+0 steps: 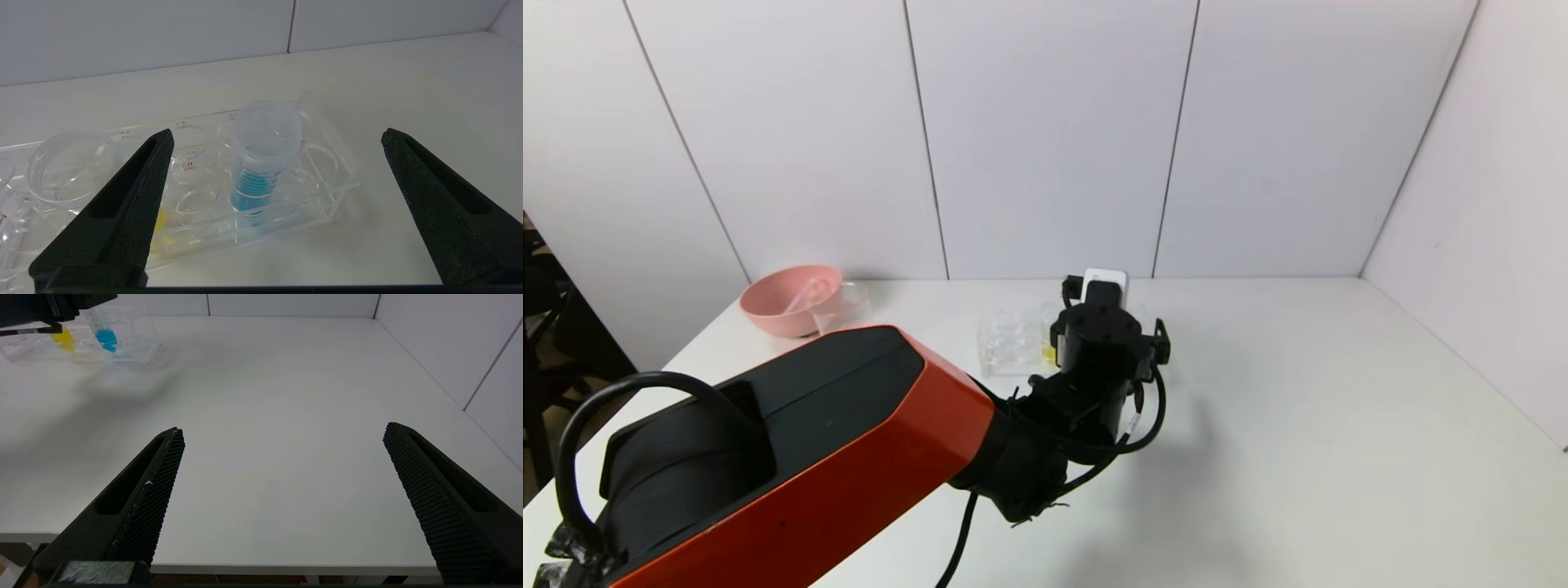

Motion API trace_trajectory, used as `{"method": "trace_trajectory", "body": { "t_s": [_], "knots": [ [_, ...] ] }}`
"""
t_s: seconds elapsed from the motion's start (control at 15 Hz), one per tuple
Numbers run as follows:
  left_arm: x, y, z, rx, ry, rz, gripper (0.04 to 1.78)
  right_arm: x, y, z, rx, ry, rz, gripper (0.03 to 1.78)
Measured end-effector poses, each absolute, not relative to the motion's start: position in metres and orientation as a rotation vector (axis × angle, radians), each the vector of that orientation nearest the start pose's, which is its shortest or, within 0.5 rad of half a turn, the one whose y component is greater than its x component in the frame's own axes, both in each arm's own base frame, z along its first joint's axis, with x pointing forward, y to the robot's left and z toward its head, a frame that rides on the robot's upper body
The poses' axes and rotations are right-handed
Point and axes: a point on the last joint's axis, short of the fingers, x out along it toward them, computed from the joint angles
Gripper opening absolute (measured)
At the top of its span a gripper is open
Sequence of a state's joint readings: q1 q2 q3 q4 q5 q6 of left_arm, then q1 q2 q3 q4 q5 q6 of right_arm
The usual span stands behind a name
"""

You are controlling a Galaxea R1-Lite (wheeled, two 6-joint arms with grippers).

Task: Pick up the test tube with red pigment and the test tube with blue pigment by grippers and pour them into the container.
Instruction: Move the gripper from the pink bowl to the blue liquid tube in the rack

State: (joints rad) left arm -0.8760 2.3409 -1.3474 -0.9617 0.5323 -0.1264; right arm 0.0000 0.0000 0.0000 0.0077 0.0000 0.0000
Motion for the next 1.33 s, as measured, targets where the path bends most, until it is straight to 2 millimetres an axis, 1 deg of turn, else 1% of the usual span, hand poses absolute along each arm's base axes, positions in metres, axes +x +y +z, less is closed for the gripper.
{"method": "trace_trajectory", "body": {
  "t_s": [0.53, 1.33],
  "knots": [
    [0.3162, -0.3567, 0.1017, -0.095, 0.049, -0.339, 1.78, -0.0228, 0.0000, 0.0747, 0.000, 0.008, 0.000, 1.77],
    [0.3140, -0.3611, 0.0973, -0.088, 0.056, -0.347, 1.78, -0.0228, 0.0000, 0.0747, 0.000, 0.008, 0.000, 1.77]
  ]
}}
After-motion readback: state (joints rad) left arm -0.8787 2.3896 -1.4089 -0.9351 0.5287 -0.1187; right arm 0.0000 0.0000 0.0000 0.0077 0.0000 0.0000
